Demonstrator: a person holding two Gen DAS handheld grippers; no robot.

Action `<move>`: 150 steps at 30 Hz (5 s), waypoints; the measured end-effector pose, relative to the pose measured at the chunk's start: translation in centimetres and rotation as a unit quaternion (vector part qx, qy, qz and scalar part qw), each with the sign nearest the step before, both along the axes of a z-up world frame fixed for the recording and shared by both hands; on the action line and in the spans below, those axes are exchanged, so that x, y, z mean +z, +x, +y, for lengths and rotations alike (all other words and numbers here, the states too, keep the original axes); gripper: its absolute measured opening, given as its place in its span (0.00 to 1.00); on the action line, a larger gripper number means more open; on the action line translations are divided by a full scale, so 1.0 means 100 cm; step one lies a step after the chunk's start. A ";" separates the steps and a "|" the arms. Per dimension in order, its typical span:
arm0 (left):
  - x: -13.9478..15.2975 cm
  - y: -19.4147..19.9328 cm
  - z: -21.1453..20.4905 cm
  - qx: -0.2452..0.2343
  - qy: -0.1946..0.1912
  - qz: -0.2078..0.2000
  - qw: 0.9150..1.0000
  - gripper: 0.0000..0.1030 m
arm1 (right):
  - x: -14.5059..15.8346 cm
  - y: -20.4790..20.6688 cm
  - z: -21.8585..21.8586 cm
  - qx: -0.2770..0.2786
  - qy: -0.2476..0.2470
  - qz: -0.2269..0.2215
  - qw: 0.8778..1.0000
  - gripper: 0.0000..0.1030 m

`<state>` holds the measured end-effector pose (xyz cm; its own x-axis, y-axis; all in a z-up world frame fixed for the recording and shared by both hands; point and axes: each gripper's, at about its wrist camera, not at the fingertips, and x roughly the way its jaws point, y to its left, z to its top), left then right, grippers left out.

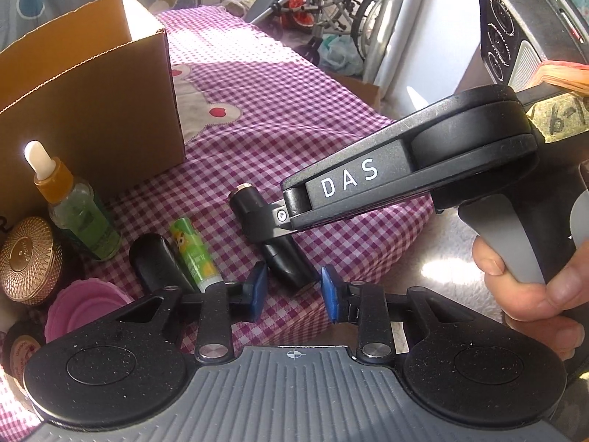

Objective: Organize rigid objects
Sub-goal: 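Carry the black tube with the right tool into the box and release, then grasp the green glue stick with the right tool, then carry the green glue stick into the box and open the right tool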

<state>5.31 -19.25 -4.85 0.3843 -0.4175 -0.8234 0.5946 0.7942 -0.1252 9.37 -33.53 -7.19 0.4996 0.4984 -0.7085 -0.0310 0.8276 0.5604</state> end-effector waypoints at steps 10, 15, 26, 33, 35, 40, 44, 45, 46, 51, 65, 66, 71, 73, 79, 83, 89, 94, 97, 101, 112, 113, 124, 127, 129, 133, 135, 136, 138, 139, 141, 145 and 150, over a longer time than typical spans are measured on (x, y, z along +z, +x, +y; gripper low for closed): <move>0.008 -0.015 -0.001 -0.008 -0.004 -0.037 0.999 0.29 | 0.005 -0.015 -0.004 -0.027 0.011 -0.023 0.999 0.23; 0.035 -0.035 0.005 -0.022 -0.019 -0.084 0.996 0.28 | 0.040 -0.038 -0.006 -0.046 0.015 -0.063 0.997 0.23; 0.127 -0.014 0.091 0.045 -0.049 -0.167 0.984 0.29 | 0.137 0.007 0.066 0.009 0.067 -0.168 0.984 0.22; 0.132 0.075 0.153 0.114 -0.049 -0.094 0.988 0.29 | 0.137 0.120 0.137 0.069 0.088 -0.090 0.990 0.22; 0.121 0.106 0.163 0.129 -0.038 -0.066 0.989 0.29 | 0.124 0.162 0.159 0.080 0.085 -0.042 0.992 0.22; 0.090 0.161 0.192 0.167 -0.018 -0.011 0.986 0.29 | 0.089 0.229 0.202 0.085 0.062 0.032 0.994 0.20; 0.080 0.179 0.206 0.200 0.020 -0.015 0.979 0.29 | 0.063 0.263 0.224 0.073 0.049 0.065 0.994 0.15; 0.079 0.180 0.210 0.205 0.021 -0.015 0.978 0.29 | 0.059 0.268 0.227 0.068 0.041 0.068 0.995 0.15; 0.078 0.181 0.214 0.211 0.020 -0.013 0.977 0.29 | 0.055 0.269 0.230 0.064 0.041 0.071 0.995 0.15; 0.086 0.175 0.224 0.220 0.001 -0.013 0.975 0.30 | 0.063 0.260 0.227 0.068 0.060 0.062 0.994 0.15; 0.151 0.070 0.210 0.150 -0.067 -0.093 0.982 0.52 | 0.156 0.071 0.100 0.073 0.123 -0.089 0.986 0.17; 0.151 0.062 0.205 0.139 -0.071 -0.097 0.983 0.55 | 0.154 0.052 0.089 0.066 0.122 -0.097 0.986 0.17; 0.134 0.024 0.168 0.092 -0.073 -0.096 0.988 0.58 | 0.122 -0.019 0.047 0.013 0.100 -0.122 0.987 0.18; 0.118 0.009 0.150 0.067 -0.074 -0.095 0.991 0.58 | 0.099 -0.037 0.035 -0.012 0.089 -0.115 0.989 0.18; 0.063 -0.006 0.095 0.021 -0.068 -0.069 0.995 0.57 | 0.037 -0.044 0.022 -0.052 0.056 -0.065 0.995 0.18; 0.035 -0.005 0.064 0.002 -0.042 -0.063 0.997 0.49 | 0.014 -0.038 0.028 -0.046 0.024 -0.052 0.997 0.18; 0.017 0.005 0.041 -0.008 -0.014 -0.055 0.998 0.40 | -0.002 -0.014 0.047 -0.013 -0.010 -0.037 0.999 0.18; 0.009 0.003 0.039 -0.014 -0.005 -0.045 0.999 0.39 | -0.009 -0.002 0.060 0.010 -0.039 -0.033 0.999 0.18; 0.005 0.002 0.038 -0.016 -0.005 -0.036 0.999 0.39 | -0.008 0.003 0.064 0.020 -0.052 -0.041 0.998 0.18; 0.006 -0.001 0.037 -0.019 -0.007 -0.036 0.999 0.39 | -0.009 0.005 0.062 0.025 -0.050 -0.042 0.998 0.17; 0.000 0.006 0.019 -0.027 0.014 -0.030 0.999 0.39 | -0.012 -0.014 0.031 -0.022 -0.015 -0.033 0.999 0.15; -0.002 0.007 0.016 -0.025 0.022 -0.028 0.999 0.39 | -0.013 -0.015 0.029 -0.025 -0.012 -0.033 0.999 0.15; -0.003 0.006 0.006 -0.016 0.041 -0.050 0.998 0.29 | -0.014 -0.019 0.023 -0.031 -0.008 -0.039 0.999 0.15; -0.003 0.005 0.005 -0.018 0.042 -0.052 0.998 0.27 | -0.014 -0.021 0.024 -0.035 -0.003 -0.045 0.998 0.17; -0.002 0.003 0.005 -0.020 0.043 -0.054 0.997 0.27 | -0.015 -0.023 0.024 -0.040 0.003 -0.045 0.998 0.17; 0.000 0.002 0.006 -0.019 0.036 -0.059 0.997 0.25 | -0.014 -0.028 0.020 -0.052 0.015 -0.049 0.997 0.17; 0.003 0.001 0.007 -0.019 0.032 -0.064 0.997 0.23 | -0.011 -0.030 0.018 -0.057 0.019 -0.053 0.997 0.16; 0.005 0.000 0.007 -0.019 0.029 -0.067 0.997 0.23 | -0.009 -0.031 0.017 -0.058 0.020 -0.055 0.997 0.16; 0.009 -0.002 0.008 -0.019 0.026 -0.073 0.997 0.23 | -0.004 -0.033 0.017 -0.062 0.021 -0.061 0.996 0.16; 0.011 -0.003 0.008 -0.020 0.024 -0.076 0.997 0.23 | -0.002 -0.034 0.017 -0.063 0.022 -0.064 0.996 0.17; 0.017 -0.005 0.010 -0.020 0.020 -0.085 0.996 0.23 | 0.004 -0.037 0.017 -0.066 0.023 -0.072 0.995 0.16; 0.031 -0.011 0.015 -0.018 0.009 -0.104 0.994 0.23 | 0.021 -0.042 0.019 -0.071 0.025 -0.091 0.993 0.17; 0.059 -0.016 0.030 -0.008 -0.014 -0.143 0.990 0.23 | 0.057 -0.046 0.031 -0.065 0.021 -0.135 0.989 0.17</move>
<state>3.71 -16.22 1.03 0.5928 -0.4471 -0.6699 0.6221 0.7824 0.0283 4.76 -30.48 -1.49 0.7285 0.4446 -0.5212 -0.0793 0.8104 0.5805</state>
